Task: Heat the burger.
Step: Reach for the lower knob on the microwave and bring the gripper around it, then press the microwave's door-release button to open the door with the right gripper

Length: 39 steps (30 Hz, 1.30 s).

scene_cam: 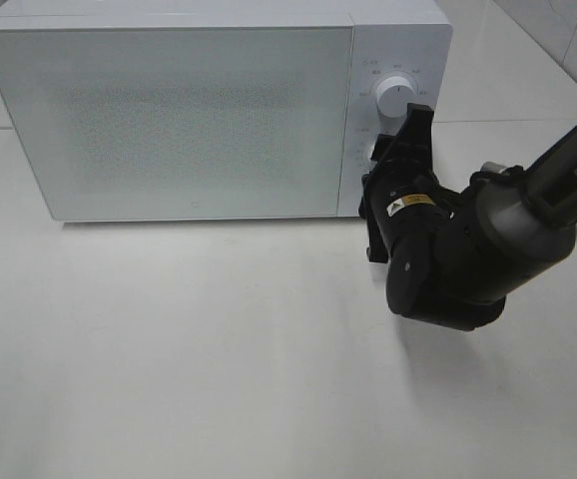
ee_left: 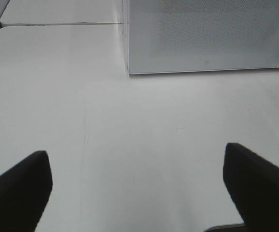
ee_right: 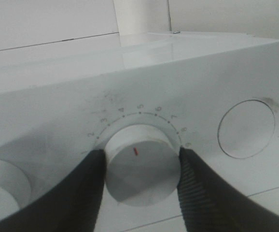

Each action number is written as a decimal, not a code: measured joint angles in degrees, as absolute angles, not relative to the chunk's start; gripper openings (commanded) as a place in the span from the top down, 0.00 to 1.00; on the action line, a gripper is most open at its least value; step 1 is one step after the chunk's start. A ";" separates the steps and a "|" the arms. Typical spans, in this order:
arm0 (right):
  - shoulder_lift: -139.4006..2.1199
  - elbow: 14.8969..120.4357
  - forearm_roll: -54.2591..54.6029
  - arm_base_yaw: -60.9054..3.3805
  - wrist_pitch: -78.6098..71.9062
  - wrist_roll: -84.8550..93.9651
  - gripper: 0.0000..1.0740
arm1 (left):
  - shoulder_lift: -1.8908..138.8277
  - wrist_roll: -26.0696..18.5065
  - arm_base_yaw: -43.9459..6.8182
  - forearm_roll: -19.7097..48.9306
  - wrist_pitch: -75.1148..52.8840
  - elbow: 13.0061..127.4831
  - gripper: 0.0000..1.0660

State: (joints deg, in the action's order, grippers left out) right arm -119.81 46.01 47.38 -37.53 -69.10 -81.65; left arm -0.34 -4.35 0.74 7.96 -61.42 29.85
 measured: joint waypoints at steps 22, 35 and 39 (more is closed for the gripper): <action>-113.39 38.85 41.08 -38.33 -66.75 -67.90 0.29 | -0.34 -4.35 0.74 7.96 -61.42 29.85 0.17; -100.67 33.75 31.28 -35.12 -45.32 -42.74 0.30 | -0.34 -4.35 0.74 7.96 -61.42 29.85 0.17; -95.74 33.75 23.09 -31.00 -33.92 -34.26 0.31 | -0.34 -4.35 0.74 7.96 -61.42 29.85 0.17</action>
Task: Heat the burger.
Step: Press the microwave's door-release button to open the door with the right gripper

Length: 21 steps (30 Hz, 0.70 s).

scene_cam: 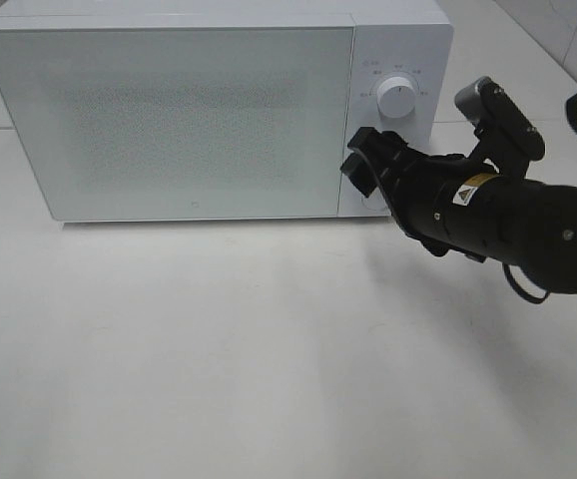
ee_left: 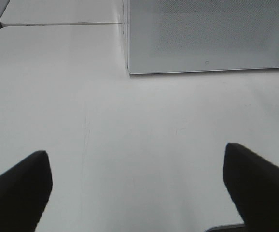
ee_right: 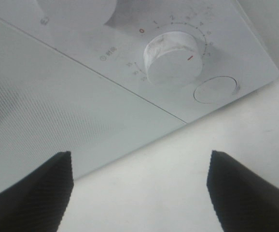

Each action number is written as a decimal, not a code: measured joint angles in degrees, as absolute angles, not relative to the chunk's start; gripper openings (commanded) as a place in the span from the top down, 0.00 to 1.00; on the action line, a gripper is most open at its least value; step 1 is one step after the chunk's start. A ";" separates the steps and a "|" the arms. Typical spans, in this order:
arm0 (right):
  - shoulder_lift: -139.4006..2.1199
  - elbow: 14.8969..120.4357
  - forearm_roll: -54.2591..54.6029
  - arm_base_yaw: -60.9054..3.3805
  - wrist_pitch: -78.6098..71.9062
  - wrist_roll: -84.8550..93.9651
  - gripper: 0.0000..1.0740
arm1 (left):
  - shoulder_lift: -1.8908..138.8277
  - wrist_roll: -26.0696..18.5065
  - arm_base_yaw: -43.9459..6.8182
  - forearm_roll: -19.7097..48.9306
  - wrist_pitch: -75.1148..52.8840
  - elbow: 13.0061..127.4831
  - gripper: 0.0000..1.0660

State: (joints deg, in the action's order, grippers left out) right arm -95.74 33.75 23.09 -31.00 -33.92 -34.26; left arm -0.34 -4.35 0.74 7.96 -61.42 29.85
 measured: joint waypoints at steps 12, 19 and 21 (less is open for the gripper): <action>-86.86 36.04 6.02 -26.30 -2.12 -18.39 0.31 | -0.34 -4.35 0.74 7.96 -61.42 29.85 0.17; -82.91 41.48 1.15 -26.30 16.21 -11.57 0.31 | -0.34 -4.35 0.74 7.96 -61.42 29.85 0.17; -80.50 43.20 0.00 -26.30 22.29 -8.71 0.31 | -0.34 -4.35 0.74 7.96 -61.42 29.85 0.17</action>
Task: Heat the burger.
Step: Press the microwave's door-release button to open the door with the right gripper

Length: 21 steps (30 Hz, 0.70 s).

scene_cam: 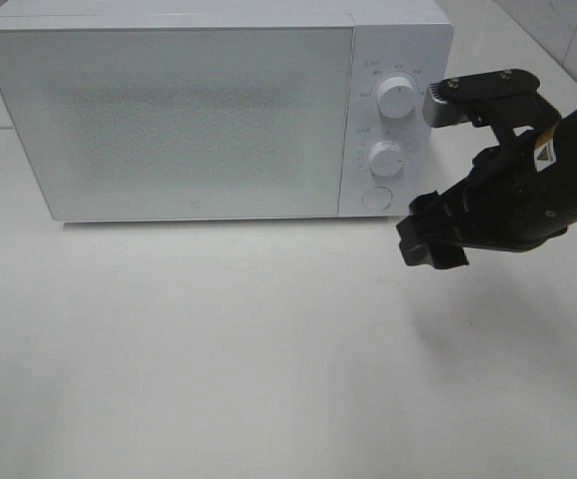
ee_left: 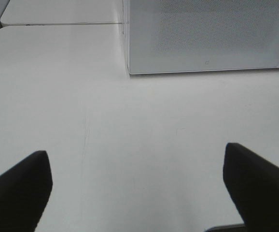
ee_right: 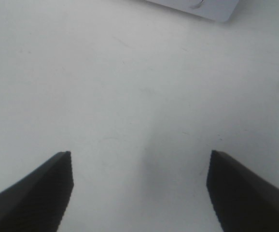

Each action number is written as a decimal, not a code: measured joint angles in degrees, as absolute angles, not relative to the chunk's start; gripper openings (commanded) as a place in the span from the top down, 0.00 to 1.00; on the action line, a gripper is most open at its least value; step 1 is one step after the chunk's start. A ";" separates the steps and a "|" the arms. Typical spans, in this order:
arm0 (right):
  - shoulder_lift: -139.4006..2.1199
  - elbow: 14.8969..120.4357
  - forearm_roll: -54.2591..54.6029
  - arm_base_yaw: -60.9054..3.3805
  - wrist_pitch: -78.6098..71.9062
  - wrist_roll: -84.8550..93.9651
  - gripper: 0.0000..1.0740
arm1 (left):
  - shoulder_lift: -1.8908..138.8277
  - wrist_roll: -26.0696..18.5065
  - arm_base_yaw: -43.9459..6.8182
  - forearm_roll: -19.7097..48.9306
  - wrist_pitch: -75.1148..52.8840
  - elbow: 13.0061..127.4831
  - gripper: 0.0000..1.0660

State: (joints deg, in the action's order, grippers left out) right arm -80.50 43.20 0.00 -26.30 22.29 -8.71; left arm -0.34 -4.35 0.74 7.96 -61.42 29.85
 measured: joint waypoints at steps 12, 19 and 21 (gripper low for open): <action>-65.26 44.18 0.00 -26.30 35.64 -5.10 0.27 | -0.34 -4.35 0.74 7.96 -61.42 29.85 0.17; -54.72 44.18 -1.83 -26.30 44.12 -4.30 0.27 | -0.34 -4.35 0.74 7.96 -61.42 29.85 0.17; -52.65 44.18 -2.41 -26.30 46.24 -4.13 0.27 | -0.34 -4.35 0.74 7.96 -61.42 29.85 0.17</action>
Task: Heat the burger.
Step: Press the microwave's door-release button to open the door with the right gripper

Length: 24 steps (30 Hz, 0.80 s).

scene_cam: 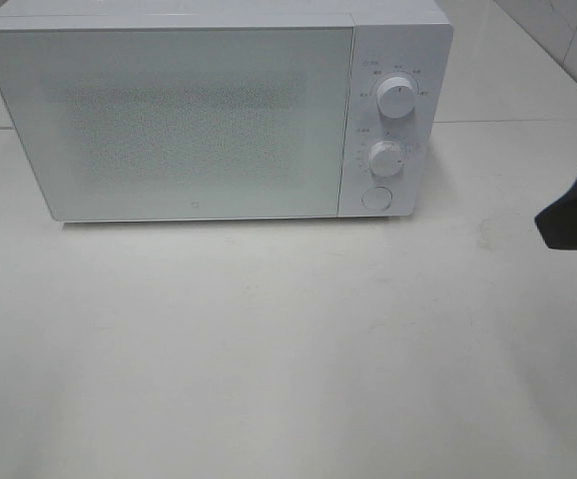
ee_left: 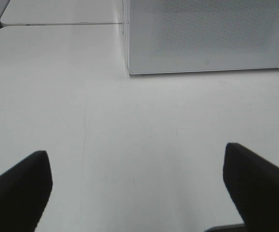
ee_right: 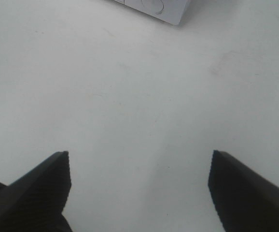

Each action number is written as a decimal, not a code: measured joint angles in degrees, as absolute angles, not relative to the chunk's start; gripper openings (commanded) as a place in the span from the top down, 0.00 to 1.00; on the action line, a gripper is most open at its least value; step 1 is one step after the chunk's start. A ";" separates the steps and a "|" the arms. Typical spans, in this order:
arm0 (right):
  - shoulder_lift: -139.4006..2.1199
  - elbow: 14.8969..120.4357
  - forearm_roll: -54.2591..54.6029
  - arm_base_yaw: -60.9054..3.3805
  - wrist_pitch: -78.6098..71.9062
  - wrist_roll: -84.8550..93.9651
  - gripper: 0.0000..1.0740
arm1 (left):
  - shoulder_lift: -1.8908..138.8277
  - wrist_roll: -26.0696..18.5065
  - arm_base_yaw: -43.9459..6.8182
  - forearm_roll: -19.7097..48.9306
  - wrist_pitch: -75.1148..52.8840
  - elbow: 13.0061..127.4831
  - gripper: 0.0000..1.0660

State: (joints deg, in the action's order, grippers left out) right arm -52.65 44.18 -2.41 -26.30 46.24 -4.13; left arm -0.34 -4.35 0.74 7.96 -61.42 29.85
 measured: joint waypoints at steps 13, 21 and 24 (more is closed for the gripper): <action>-31.97 39.30 -3.27 -20.86 53.17 -3.55 0.29 | -0.34 -4.35 0.74 7.96 -61.42 29.85 0.17; -17.36 35.01 -3.27 -13.01 56.09 -3.04 0.29 | -0.34 -4.35 0.74 7.96 -61.42 29.85 0.17; -12.78 33.46 -3.27 -10.49 56.49 -2.92 0.29 | -0.34 -4.35 0.74 7.96 -61.42 29.85 0.17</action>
State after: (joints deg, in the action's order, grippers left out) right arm -12.78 33.46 -3.27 -10.49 56.49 -2.92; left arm -0.34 -4.35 0.74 7.96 -61.42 29.85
